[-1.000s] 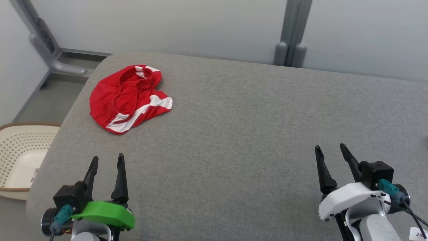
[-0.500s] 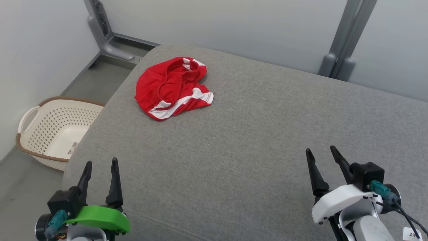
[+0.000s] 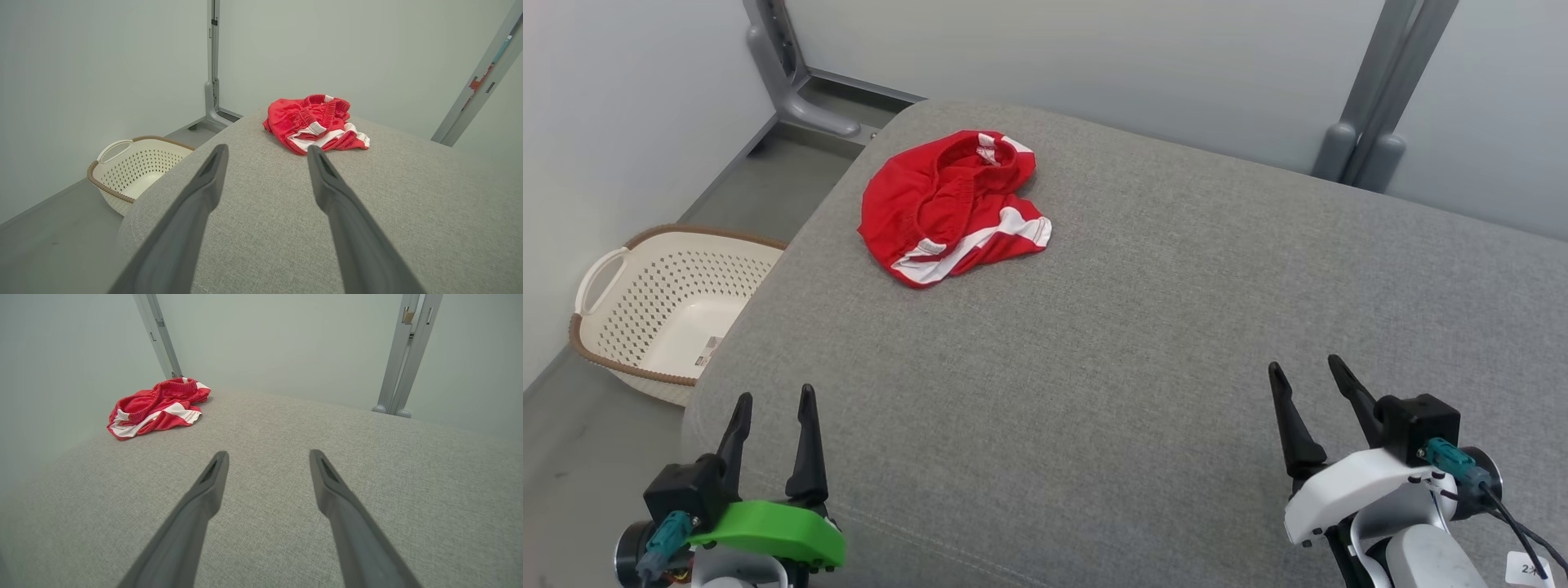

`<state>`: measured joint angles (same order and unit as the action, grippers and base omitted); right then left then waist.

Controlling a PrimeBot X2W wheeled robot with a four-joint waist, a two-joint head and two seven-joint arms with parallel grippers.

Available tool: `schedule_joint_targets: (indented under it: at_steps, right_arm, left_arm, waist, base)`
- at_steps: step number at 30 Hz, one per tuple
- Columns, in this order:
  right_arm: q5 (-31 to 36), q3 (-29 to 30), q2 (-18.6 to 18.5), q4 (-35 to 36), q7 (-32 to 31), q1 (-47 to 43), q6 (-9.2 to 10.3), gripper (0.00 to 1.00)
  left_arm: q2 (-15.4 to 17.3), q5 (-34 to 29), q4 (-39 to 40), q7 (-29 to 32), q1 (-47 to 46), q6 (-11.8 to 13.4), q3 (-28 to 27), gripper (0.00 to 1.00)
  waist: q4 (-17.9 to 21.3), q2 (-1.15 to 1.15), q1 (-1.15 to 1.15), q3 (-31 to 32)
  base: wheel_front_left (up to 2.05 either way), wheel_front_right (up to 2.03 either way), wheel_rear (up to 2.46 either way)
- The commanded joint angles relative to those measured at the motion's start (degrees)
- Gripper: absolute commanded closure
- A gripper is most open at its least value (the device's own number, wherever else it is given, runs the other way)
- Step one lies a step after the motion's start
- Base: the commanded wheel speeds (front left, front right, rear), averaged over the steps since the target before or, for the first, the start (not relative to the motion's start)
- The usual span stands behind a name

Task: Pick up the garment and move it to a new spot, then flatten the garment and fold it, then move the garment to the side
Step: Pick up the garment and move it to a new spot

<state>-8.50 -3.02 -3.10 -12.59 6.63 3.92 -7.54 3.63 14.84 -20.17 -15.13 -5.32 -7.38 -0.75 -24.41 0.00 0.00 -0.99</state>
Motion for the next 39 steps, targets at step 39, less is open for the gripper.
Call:
schedule_joint_targets:
  at_steps: [39]
  right_arm:
    - [2.2, -7.4, -7.8, 15.0, -7.4, 10.4, 0.11, 0.00]
  left_arm:
    - [10.3, 15.6, -44.0, 20.4, -48.9, 5.2, -5.5, 0.00]
  waist:
    - [19.5, 0.00, 0.00, -26.7]
  base:
    - [0.00, 0.00, 0.00]
